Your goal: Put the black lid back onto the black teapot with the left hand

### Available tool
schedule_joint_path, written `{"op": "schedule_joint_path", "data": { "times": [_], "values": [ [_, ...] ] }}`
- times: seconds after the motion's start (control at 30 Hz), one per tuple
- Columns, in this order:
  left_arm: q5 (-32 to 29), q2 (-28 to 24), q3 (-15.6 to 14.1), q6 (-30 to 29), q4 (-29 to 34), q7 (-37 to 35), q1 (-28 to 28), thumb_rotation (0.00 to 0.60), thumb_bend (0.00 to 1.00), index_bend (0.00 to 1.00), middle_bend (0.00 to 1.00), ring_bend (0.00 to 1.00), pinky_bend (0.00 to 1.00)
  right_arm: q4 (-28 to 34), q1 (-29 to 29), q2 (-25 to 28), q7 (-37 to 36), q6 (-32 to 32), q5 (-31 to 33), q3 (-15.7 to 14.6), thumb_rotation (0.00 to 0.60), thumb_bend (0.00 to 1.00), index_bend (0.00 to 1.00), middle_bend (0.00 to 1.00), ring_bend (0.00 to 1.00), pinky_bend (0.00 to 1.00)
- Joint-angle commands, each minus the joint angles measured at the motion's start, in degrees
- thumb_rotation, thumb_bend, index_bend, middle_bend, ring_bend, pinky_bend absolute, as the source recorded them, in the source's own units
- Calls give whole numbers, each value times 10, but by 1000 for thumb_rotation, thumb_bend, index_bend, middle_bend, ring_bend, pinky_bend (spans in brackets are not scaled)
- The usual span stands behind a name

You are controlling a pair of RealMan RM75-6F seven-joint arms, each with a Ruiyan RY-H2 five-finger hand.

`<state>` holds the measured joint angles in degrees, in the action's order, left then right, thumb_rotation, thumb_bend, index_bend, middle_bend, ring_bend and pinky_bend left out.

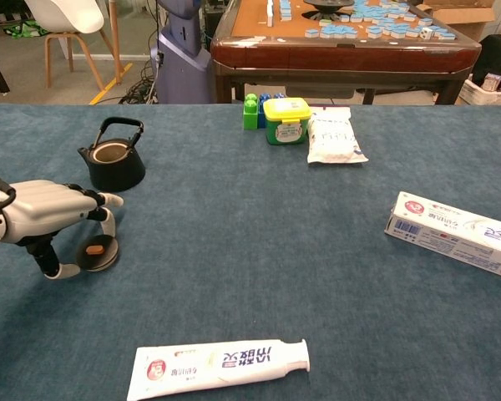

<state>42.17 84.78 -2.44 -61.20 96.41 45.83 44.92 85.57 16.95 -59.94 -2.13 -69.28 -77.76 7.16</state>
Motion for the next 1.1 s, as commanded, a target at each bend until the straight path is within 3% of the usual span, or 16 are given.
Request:
{"op": "schedule_joint_path", "data": {
  "times": [0.03, 0.7, 1.1],
  "values": [
    [2, -1, 0, 1, 1, 0, -1, 600, 305, 446, 0, 0, 0, 0, 0, 0, 0, 0, 0, 0, 600, 516, 117, 0, 0, 0],
    [5, -6, 2, 3, 8, 1, -4, 600, 305, 443, 0, 0, 0, -1, 2, -2, 1, 4, 1, 0, 600, 515, 117, 0, 0, 0],
    [22, -34, 0, -30, 58, 10, -12, 600, 306, 444, 0, 0, 0, -12, 5, -8, -8, 7, -3, -1, 600, 516, 117, 0, 0, 0]
  ]
}}
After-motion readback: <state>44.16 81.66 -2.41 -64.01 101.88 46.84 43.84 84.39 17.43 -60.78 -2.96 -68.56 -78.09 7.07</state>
